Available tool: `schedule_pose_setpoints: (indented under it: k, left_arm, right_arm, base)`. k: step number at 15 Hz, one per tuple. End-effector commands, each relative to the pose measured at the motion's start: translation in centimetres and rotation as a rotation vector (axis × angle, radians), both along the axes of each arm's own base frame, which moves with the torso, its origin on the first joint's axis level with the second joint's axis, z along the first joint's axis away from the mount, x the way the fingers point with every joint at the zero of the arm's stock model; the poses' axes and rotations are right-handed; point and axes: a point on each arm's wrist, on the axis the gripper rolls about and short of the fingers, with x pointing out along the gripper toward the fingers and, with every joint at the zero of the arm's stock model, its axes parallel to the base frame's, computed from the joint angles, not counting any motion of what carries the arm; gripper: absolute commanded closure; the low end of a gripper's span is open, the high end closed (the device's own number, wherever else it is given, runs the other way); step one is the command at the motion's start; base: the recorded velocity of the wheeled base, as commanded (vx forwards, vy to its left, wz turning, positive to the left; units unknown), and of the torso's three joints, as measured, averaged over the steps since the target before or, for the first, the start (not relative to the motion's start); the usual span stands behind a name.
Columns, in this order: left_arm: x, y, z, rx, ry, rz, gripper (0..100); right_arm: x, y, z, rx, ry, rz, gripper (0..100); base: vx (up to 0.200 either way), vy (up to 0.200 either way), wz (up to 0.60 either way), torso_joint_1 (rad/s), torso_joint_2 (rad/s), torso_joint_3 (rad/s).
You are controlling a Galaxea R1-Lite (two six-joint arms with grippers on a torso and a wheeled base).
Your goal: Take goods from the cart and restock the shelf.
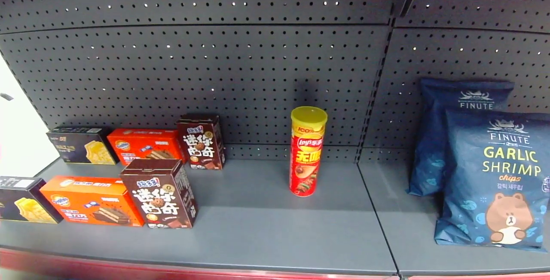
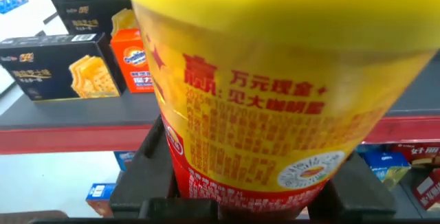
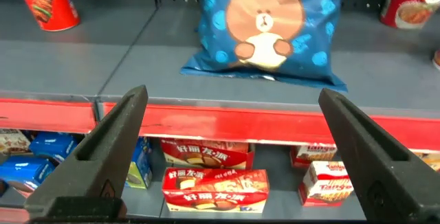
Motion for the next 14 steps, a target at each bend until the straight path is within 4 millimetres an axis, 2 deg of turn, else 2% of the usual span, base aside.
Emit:
schedule_pose_setpoints:
  k: [1, 4, 5, 6, 8, 10, 12, 13, 14]
  left_arm:
    - [-0.1, 0.0, 0.3, 0.0, -0.011, 0.0, 100]
    - [-0.3, 0.0, 0.8, 0.0, -0.032, 0.002, 100]
    - [-0.6, 0.0, 1.6, 0.002, -0.062, -0.001, 100]
    - [-0.7, 0.0, 1.7, 0.008, -0.065, -0.005, 100]
    - [-0.7, 0.0, 1.7, 0.034, -0.063, -0.027, 100]
    - [-0.7, 0.0, 2.1, 0.035, -0.071, -0.021, 100]
    - [-0.5, 0.0, 1.9, 0.034, -0.054, -0.021, 100]
    - [-0.5, 0.0, 1.9, 0.034, -0.054, -0.021, 100]
    - [0.0, -0.1, 2.1, 0.033, -0.023, -0.037, 100]
  right_arm:
    - [0.0, 0.0, 0.0, -0.001, 0.0, 0.0, 0]
    - [0.4, 0.0, 0.4, 0.045, 0.044, -0.015, 0]
    - [-0.2, 0.0, 6.5, 0.13, -0.055, 0.069, 0]
    - [0.7, 0.0, 8.7, 0.09, 0.002, 0.158, 0]
    - [0.7, -0.1, 10.5, -0.037, -0.011, 0.323, 0]
    - [2.0, 0.2, 12.0, -0.03, 0.056, 0.462, 0]
    - [3.1, 1.0, 12.6, -0.002, 0.081, 0.715, 0]
    - [3.1, 1.0, 12.6, -0.002, 0.081, 0.715, 0]
    - [4.8, 2.3, 13.2, 0.012, 0.146, 0.828, 0]
  base:
    - [0.0, 0.0, 0.0, 0.0, 0.0, 0.0]
    - [0.0, 0.0, 0.0, 0.0, 0.0, 0.0]
    - [0.0, 0.0, 0.0, 0.0, 0.0, 0.0]
    - [0.0, 0.0, 0.0, 0.0, 0.0, 0.0]
    - [0.0, 0.0, 0.0, 0.0, 0.0, 0.0]
    - [0.0, 0.0, 0.0, 0.0, 0.0, 0.0]
    - [0.0, 0.0, 0.0, 0.0, 0.0, 0.0]
    - [0.0, 0.0, 0.0, 0.0, 0.0, 0.0]
    - [0.0, 0.0, 0.0, 0.0, 0.0, 0.0]
